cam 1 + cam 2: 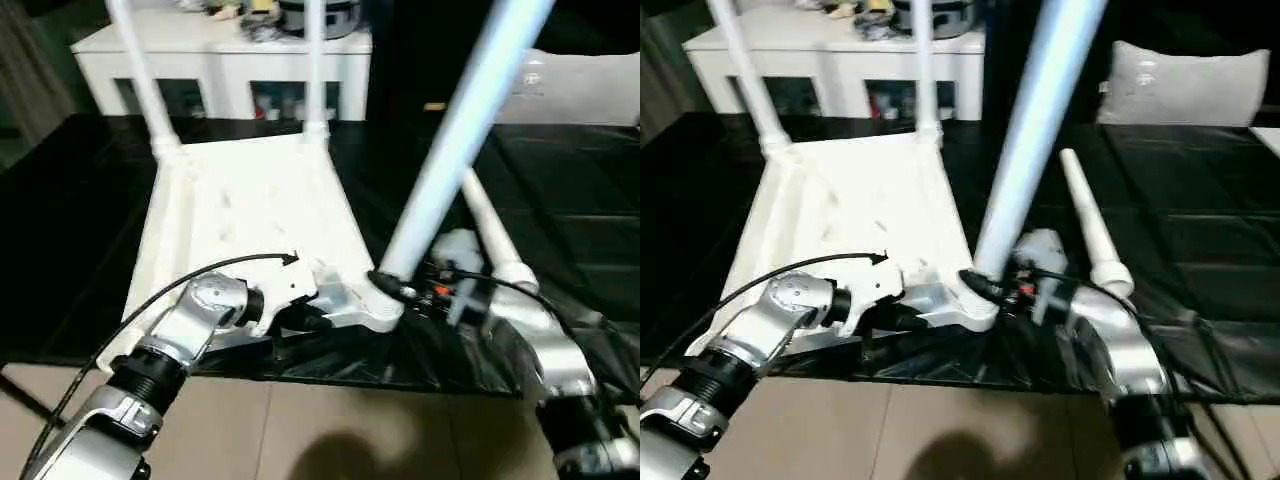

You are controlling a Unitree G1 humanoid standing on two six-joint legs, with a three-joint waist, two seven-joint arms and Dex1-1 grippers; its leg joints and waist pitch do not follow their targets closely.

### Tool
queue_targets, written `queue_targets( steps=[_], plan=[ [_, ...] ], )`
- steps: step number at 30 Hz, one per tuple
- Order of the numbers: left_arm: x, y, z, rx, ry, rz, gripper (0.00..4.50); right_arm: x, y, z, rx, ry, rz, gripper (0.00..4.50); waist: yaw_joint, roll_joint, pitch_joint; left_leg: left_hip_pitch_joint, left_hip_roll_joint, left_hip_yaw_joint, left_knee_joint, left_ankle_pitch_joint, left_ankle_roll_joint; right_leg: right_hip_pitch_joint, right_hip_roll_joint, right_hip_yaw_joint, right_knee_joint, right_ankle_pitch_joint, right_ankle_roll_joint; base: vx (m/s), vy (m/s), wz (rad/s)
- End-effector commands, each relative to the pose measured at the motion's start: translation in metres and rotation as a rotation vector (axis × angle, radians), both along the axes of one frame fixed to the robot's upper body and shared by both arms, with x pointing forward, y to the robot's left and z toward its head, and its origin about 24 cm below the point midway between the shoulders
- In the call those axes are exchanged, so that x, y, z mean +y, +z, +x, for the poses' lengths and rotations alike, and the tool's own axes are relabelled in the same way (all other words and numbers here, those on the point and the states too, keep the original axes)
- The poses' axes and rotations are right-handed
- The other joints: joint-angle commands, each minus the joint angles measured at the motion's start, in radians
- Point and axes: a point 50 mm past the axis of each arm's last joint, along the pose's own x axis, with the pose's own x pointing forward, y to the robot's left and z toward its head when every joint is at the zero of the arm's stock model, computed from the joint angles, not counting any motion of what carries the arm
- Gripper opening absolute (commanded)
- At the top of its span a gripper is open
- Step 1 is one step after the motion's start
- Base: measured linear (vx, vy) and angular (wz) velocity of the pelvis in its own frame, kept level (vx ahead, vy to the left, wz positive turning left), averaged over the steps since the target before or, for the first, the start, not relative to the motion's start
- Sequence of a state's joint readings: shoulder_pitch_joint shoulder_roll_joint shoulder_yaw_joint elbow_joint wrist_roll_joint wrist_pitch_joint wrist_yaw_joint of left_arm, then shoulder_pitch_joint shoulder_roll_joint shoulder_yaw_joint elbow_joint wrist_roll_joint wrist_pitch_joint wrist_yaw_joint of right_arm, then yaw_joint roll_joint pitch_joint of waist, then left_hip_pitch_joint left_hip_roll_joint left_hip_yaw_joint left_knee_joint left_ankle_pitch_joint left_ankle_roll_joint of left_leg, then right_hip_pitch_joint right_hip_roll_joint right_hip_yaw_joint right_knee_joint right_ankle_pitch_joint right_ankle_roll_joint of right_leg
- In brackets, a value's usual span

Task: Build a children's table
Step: Insert table leg to table base, then rotate leg to tighten

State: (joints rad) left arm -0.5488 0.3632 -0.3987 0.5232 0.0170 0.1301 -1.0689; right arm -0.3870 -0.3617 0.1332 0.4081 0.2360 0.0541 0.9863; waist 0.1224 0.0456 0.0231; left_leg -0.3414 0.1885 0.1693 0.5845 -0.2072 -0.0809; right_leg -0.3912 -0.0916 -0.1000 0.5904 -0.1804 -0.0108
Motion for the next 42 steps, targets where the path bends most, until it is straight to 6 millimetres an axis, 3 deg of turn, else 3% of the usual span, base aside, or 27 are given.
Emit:
queue_targets(
  steps=[1, 3, 5, 9, 20, 22, 23, 28, 31, 33, 37, 40, 42],
  plan=[
    [0.004, 0.005, 0.003, -0.025, -0.007, 0.028, 0.0, -0.015, -0.058, -0.025, 0.303, 0.008, -0.205, 1.87, -0.007, -0.007, -0.018, -0.001, 0.038, -0.025, -0.094, -0.403, 0.018, 0.024, -0.073, 0.046, -0.119, -0.648, -0.055, 0.0, 0.0, 0.0],
    [0.004, 0.005, 0.004, -0.027, -0.013, 0.033, 0.0, -0.014, -0.059, -0.025, 0.308, 0.018, -0.214, 1.87, -0.015, -0.007, -0.019, 0.015, 0.039, -0.026, -0.098, -0.431, 0.02, 0.022, -0.075, 0.043, -0.129, -0.666, -0.05, 0.0, 0.0, 0.0],
    [0.005, 0.007, 0.005, -0.031, -0.02, 0.039, 0.0, -0.012, -0.058, -0.023, 0.31, 0.03, -0.223, 1.87, -0.015, -0.016, -0.025, 0.005, 0.044, -0.027, -0.105, -0.386, 0.025, 0.031, -0.074, 0.048, -0.12, -0.576, -0.071, 0.0, 0.0, 0.0],
    [0.006, 0.01, 0.007, -0.031, -0.027, 0.042, 0.0, -0.008, -0.056, -0.019, 0.318, 0.045, -0.223, 1.87, -0.015, -0.011, -0.025, 0.004, 0.046, -0.022, -0.106, -0.371, 0.025, 0.033, -0.073, 0.054, -0.109, -0.499, -0.112, 0.0, 0.0, 0.0],
    [0.008, 0.01, 0.005, -0.02, -0.048, 0.059, 0.0, -0.001, -0.049, -0.014, 0.312, 0.08, -0.213, 1.87, -0.014, -0.018, -0.024, 0.007, 0.045, -0.023, -0.107, -0.382, 0.021, 0.03, -0.074, 0.053, -0.116, -0.56, -0.093, 0.0, 0.0, 0.0],
    [0.008, 0.01, 0.006, -0.023, -0.047, 0.062, 0.0, 0.0, -0.049, -0.013, 0.315, 0.088, -0.214, 1.87, -0.013, -0.009, -0.024, 0.007, 0.045, -0.024, -0.107, -0.38, 0.02, 0.03, -0.074, 0.053, -0.113, -0.547, -0.099, 0.0, 0.0, 0.0],
    [0.009, 0.011, 0.007, -0.024, -0.048, 0.064, 0.0, 0.0, -0.048, -0.013, 0.316, 0.094, -0.215, 1.87, -0.015, -0.013, -0.024, 0.006, 0.045, -0.023, -0.107, -0.381, 0.02, 0.031, -0.072, 0.053, -0.114, -0.538, -0.101, 0.0, 0.0, 0.0],
    [0.009, 0.011, 0.007, -0.024, -0.058, 0.073, 0.0, 0.0, -0.048, -0.012, 0.319, 0.104, -0.219, 1.87, -0.013, -0.014, -0.022, 0.008, 0.044, -0.023, -0.107, -0.39, 0.021, 0.029, -0.075, 0.053, -0.117, -0.572, -0.096, 0.0, 0.0, 0.0],
    [0.01, 0.012, 0.008, -0.025, -0.061, 0.078, 0.0, 0.0, -0.049, -0.013, 0.327, 0.126, -0.229, 1.87, -0.013, -0.022, -0.021, 0.009, 0.045, -0.023, -0.108, -0.384, 0.023, 0.027, -0.075, 0.053, -0.119, -0.594, -0.086, 0.0, 0.0, 0.0],
    [0.01, 0.012, 0.008, -0.025, -0.062, 0.08, 0.0, 0.0, -0.049, -0.013, 0.329, 0.133, -0.232, 1.87, -0.012, -0.019, -0.022, 0.009, 0.046, -0.024, -0.108, -0.38, 0.022, 0.027, -0.076, 0.054, -0.119, -0.588, -0.088, 0.0, 0.0, 0.0],
    [0.01, 0.01, 0.008, -0.02, -0.053, 0.081, 0.0, -0.001, -0.048, -0.013, 0.33, 0.135, -0.233, 1.87, -0.011, -0.022, -0.021, 0.007, 0.046, -0.023, -0.109, -0.377, 0.023, 0.028, -0.076, 0.055, -0.118, -0.576, -0.093, 0.0, 0.0, 0.0],
    [0.008, 0.008, 0.006, 0.001, -0.018, 0.055, 0.0, 0.001, -0.052, -0.013, 0.331, 0.057, -0.197, 1.87, -0.012, -0.023, -0.019, 0.009, 0.046, -0.023, -0.11, -0.384, 0.021, 0.026, -0.077, 0.055, -0.121, -0.599, -0.086, 0.0, 0.0, 0.0],
    [0.006, 0.007, 0.005, 0.017, 0.004, 0.036, 0.0, 0.001, -0.054, -0.011, 0.337, -0.013, -0.183, 1.87, -0.015, -0.024, -0.015, 0.012, 0.042, -0.025, -0.11, -0.411, 0.014, 0.022, -0.078, 0.051, -0.129, -0.661, -0.066, 0.0, 0.0, 0.0]
  ],
)
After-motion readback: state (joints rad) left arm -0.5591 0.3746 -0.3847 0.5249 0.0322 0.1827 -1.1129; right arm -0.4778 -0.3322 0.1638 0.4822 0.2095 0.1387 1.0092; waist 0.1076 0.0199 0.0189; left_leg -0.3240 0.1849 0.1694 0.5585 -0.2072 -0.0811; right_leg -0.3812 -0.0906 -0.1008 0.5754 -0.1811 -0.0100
